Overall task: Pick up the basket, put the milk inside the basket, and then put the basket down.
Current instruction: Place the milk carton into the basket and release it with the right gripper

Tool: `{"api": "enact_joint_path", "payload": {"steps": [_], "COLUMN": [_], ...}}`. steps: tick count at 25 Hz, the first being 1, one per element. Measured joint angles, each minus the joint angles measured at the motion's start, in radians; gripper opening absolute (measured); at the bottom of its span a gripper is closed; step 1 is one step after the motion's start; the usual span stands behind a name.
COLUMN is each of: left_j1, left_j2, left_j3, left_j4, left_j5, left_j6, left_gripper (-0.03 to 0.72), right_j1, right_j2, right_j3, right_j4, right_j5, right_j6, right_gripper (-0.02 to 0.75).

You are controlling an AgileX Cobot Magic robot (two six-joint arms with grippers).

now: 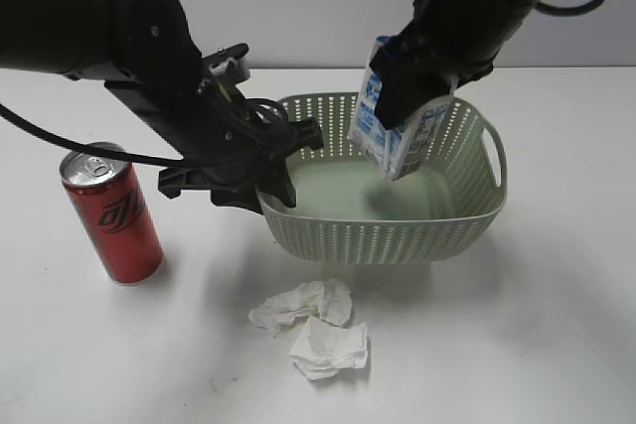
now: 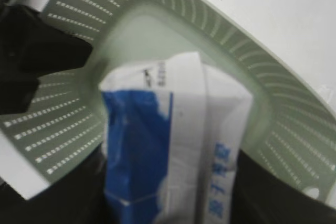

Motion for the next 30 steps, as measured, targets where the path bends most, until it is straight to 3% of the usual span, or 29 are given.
{"api": "enact_joint_path", "payload": {"steps": [6,14,16,21,30], "left_j1": [0.000,0.000,0.000,0.000,-0.001], "left_j2": [0.000,0.000,0.000,0.007,0.007], "left_j3": [0.000,0.000,0.000,0.004,0.004], "left_j4": [-0.006,-0.011,-0.012,-0.015,-0.052], "left_j5": [0.003,0.017,0.018,0.042,0.039], "left_j6": [0.000,0.000,0.000,0.001,0.000], "left_gripper": [0.216,0.216,0.216,0.216,0.216], "right_j1": [0.000,0.000,0.000,0.000,-0.001], "right_j2": [0.007,0.048,0.048,0.046,-0.093], "right_j3": [0.143,0.161,0.161,0.161,0.157], "right_j4": [-0.008,-0.007,-0.007,-0.003,-0.036], "right_j5": [-0.176,-0.200,-0.199,-0.199,-0.154], "right_j6": [-0.015,-0.023,-0.023,-0.023,0.003], "right_gripper": [0.313,0.313,0.345,0.519,0.544]}}
